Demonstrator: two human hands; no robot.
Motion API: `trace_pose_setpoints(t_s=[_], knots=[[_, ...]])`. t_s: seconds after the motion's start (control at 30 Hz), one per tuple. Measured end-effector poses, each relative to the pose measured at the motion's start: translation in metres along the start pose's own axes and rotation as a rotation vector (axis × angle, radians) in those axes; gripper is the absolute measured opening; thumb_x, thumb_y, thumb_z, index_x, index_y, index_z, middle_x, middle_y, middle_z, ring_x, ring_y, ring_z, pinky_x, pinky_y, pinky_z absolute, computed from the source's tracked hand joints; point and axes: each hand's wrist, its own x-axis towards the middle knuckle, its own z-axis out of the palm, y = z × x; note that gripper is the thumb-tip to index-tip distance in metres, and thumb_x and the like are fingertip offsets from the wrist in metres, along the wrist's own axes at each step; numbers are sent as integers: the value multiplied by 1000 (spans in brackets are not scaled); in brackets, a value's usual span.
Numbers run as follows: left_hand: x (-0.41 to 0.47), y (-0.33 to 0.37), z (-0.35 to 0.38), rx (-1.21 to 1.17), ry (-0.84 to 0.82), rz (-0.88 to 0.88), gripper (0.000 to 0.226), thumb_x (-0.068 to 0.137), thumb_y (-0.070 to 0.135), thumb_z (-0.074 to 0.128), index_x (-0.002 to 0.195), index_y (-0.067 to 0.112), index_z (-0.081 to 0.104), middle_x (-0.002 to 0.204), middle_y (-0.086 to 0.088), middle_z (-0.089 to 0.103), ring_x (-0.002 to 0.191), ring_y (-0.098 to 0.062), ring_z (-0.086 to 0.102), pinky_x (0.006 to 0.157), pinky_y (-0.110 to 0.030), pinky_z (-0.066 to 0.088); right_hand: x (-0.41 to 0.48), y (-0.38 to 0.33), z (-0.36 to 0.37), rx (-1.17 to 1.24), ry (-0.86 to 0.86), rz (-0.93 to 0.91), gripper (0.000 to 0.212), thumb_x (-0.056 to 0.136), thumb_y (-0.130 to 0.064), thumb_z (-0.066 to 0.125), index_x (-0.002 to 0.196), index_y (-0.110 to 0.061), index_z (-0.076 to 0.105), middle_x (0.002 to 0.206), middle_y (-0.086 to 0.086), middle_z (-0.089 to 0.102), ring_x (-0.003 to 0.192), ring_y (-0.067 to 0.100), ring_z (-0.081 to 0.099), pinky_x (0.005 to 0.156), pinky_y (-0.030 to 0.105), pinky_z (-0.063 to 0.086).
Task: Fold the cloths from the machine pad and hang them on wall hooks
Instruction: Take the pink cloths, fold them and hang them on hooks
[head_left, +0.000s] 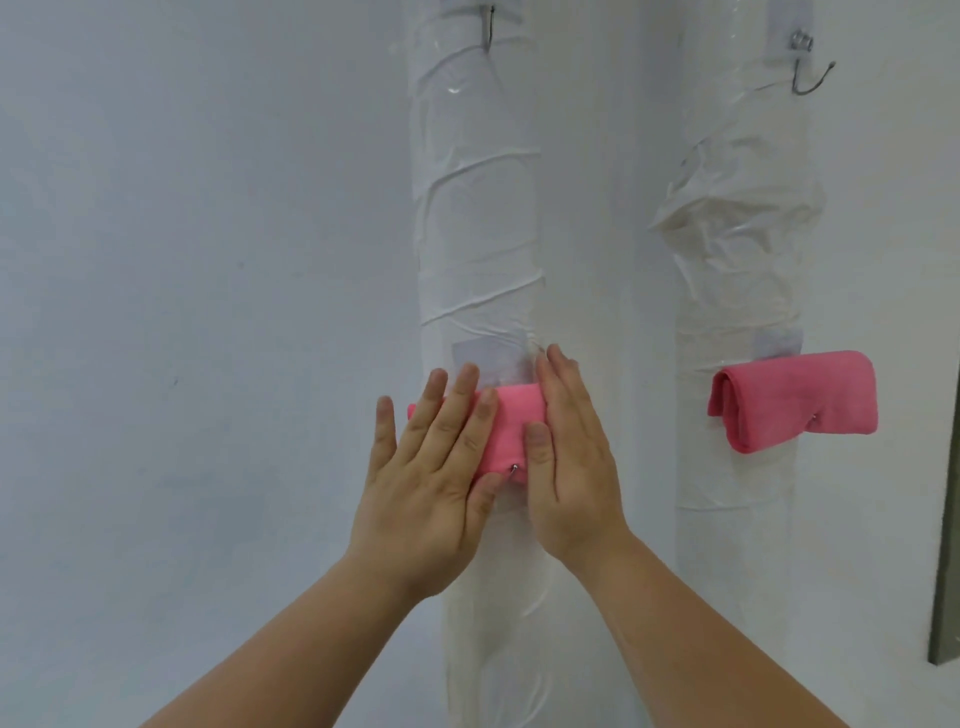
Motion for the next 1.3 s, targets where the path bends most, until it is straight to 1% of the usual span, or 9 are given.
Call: trace_pose_setpoints(t_s=[0.17,0.33,0.5,0.6,0.73,0.9,1.0,1.17,1.3], knots=[[2,-7,21,-71,119,46,63,107,48,20,162,27,-3,170,6,-9,158,-27,2,124,-59,5,-5,14,13,135,62,8,54,107,-32,26,159,-24,17,169,-4,16,155,14,15,124,49,24],[2,-6,21,-87,98,48,63,107,49,20,161,28,-3,170,8,-10,158,-26,1,125,-56,2,-6,20,17,153,87,5,53,107,-34,25,158,-23,16,169,-2,14,155,14,17,123,48,25],[0,1,2,-29,-88,-32,65,105,53,15,159,32,-13,168,12,-18,157,-20,-10,125,-51,-5,-11,12,2,-35,-38,109,58,104,-56,13,158,-40,0,169,-8,8,155,11,12,123,47,24],[1,6,-13,54,-224,-71,69,104,55,16,157,32,-23,166,12,-26,155,-18,-19,124,-50,-11,-13,-1,-15,-205,-168,226,64,97,-67,6,157,-46,-6,170,-6,1,156,21,11,122,52,23],[4,12,-40,154,-340,-80,72,101,62,11,156,30,-23,164,11,-32,153,-19,-27,122,-54,-16,-11,-24,-38,-413,-286,326,64,99,-61,17,155,-46,-11,169,0,-10,155,34,5,120,58,21],[1,17,-75,114,-378,-105,72,102,61,14,156,31,-24,164,10,-32,152,-20,-28,122,-57,-15,-13,-58,-59,-535,-343,372,69,101,-62,24,156,-44,-12,168,1,-19,155,36,-4,121,63,13],[-11,15,-96,88,-392,-125,73,102,61,13,157,29,-24,165,9,-31,153,-21,-27,122,-58,-13,-22,-84,-67,-556,-323,381,70,101,-60,28,156,-44,-14,168,3,-19,155,35,-4,121,63,13],[-45,12,-132,-31,-404,-166,75,102,58,17,158,25,-21,166,5,-28,154,-23,-22,123,-57,-10,-50,-126,-71,-596,-322,403,69,103,-56,29,156,-44,-14,168,1,-20,156,33,-5,121,61,15],[-91,19,-164,-210,-415,-176,74,102,56,22,161,27,-10,169,0,-18,156,-26,-14,125,-56,-5,-93,-167,-76,-634,-279,472,67,103,-54,32,158,-41,-3,169,4,-12,156,31,0,121,58,21]])
